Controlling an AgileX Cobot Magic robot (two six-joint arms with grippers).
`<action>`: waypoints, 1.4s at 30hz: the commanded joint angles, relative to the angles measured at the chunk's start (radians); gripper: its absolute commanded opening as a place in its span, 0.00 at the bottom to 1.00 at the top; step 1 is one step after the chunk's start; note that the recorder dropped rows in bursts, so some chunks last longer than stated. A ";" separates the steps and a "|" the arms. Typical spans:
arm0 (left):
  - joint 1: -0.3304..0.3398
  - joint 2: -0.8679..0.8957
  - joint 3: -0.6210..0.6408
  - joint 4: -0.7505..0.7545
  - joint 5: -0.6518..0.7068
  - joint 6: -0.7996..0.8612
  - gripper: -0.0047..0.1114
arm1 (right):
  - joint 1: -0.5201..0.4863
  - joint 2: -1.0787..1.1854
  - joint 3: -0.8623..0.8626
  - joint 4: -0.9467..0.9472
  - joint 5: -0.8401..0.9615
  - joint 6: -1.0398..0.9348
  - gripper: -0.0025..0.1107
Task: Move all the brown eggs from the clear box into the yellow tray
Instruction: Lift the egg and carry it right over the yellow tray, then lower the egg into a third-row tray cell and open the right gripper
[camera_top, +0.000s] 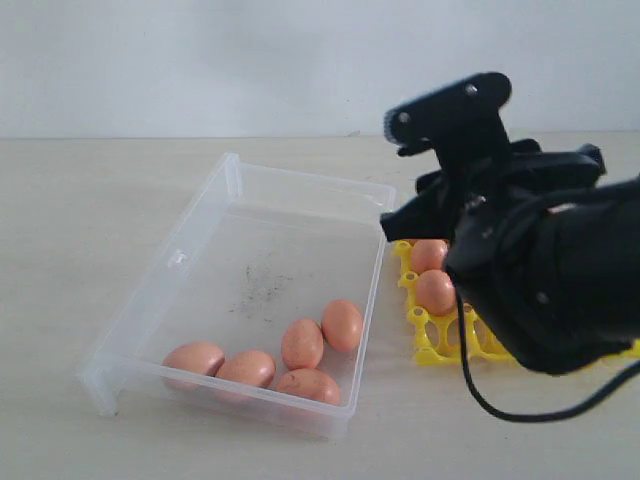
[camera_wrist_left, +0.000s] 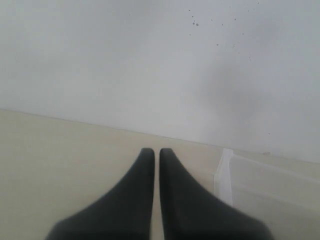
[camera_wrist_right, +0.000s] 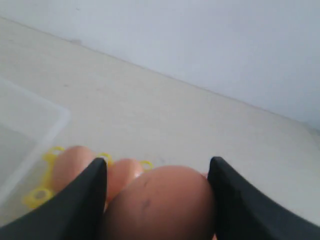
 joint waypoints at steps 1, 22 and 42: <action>-0.004 0.004 -0.004 0.000 -0.002 -0.001 0.07 | -0.003 -0.014 0.169 -0.027 0.203 0.203 0.02; -0.004 0.004 -0.004 0.000 -0.002 -0.001 0.07 | -0.003 0.100 0.262 -0.027 0.306 0.188 0.02; -0.004 0.004 -0.004 0.000 -0.002 -0.001 0.07 | -0.061 -0.119 0.066 0.011 -0.317 -0.335 0.02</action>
